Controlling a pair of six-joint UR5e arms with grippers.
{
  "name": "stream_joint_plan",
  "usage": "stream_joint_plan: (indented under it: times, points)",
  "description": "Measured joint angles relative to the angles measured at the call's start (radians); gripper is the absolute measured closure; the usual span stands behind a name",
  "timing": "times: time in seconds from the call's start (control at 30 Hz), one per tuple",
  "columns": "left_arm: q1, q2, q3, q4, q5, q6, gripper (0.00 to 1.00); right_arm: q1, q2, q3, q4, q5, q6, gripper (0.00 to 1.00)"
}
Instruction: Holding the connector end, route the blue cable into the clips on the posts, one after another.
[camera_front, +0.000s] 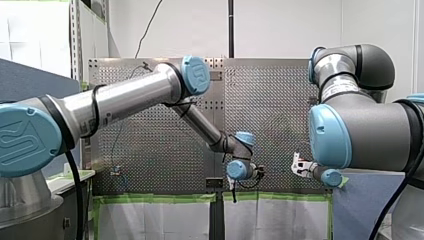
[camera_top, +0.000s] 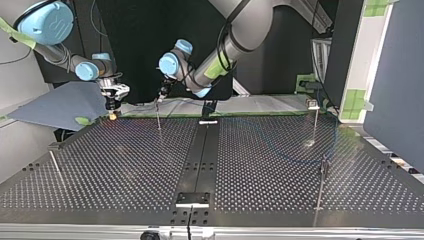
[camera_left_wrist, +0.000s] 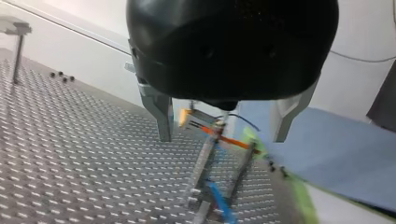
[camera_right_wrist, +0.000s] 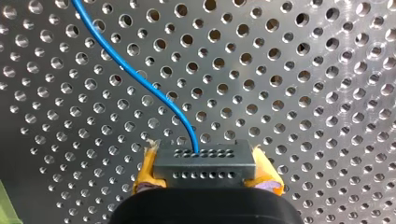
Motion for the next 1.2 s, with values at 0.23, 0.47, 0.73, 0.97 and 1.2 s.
stream_joint_plan:
  times: [0.23, 0.47, 0.73, 0.97, 1.2]
  points:
    - [-0.003, 0.070, -0.070, 0.068, -0.067, 0.014, 0.00, 0.000, 0.000, 0.000, 0.000, 0.001, 0.001, 1.00]
    - [0.023, 0.134, -0.135, 0.123, -0.131, 0.003, 0.00, 0.000, 0.000, 0.000, 0.000, 0.002, 0.002, 1.00]
    - [0.095, 0.210, -0.210, 0.067, -0.186, -0.017, 0.00, 0.000, 0.002, 0.000, 0.000, 0.002, 0.010, 1.00]
    - [0.122, 0.277, -0.278, 0.012, -0.192, -0.023, 0.00, 0.002, 0.002, 0.000, 0.000, 0.001, 0.011, 1.00]
    - [0.125, 0.336, -0.336, 0.005, -0.192, -0.008, 0.00, 0.004, 0.002, 0.000, 0.000, 0.002, 0.011, 1.00]
